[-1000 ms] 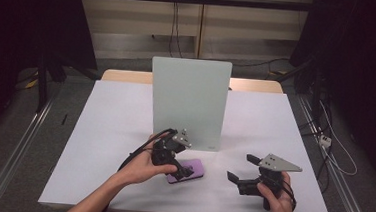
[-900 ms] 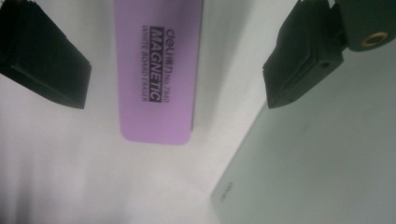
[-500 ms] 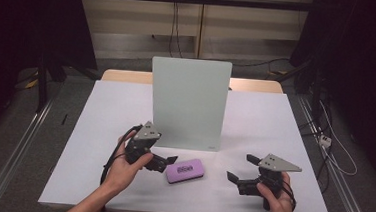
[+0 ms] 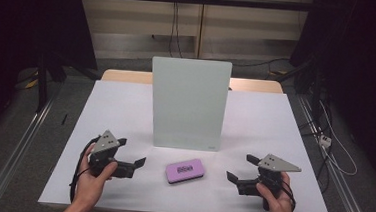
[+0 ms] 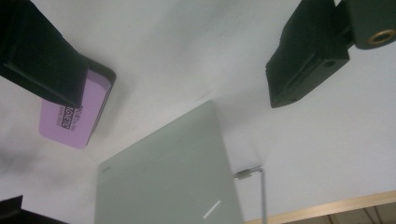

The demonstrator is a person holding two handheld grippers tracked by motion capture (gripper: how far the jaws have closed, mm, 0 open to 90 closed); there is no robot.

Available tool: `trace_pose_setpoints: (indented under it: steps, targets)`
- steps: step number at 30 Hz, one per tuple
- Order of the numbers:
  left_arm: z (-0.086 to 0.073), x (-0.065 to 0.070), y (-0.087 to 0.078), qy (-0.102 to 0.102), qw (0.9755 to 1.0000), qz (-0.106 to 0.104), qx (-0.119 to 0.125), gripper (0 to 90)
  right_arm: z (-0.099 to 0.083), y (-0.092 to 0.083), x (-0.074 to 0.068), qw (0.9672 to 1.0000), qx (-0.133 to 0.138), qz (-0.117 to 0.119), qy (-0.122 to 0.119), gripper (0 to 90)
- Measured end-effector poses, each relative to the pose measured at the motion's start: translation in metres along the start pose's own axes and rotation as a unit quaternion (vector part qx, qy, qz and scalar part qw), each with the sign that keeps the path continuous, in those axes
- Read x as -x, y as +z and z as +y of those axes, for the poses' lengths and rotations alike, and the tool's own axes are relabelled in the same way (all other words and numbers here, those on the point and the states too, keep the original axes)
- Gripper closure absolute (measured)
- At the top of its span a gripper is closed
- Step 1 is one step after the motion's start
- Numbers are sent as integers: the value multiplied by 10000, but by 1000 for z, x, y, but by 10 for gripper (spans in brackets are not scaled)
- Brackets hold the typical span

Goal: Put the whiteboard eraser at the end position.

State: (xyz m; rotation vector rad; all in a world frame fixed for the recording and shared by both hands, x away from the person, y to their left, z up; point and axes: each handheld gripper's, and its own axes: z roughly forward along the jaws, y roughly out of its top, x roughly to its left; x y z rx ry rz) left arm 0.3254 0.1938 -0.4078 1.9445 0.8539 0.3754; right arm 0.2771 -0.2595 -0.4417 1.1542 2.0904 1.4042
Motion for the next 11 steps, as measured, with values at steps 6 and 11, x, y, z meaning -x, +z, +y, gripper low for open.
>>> trace_pose_setpoints:
  steps: [6,11]
  targets:
    - [-16,-7,-10,-259,9993,123,230,54,0,0,0,10000,-4,-27,23,40]
    - [-23,-10,-17,-317,9987,212,349,53,-1,-1,1,9999,-2,-82,64,40]
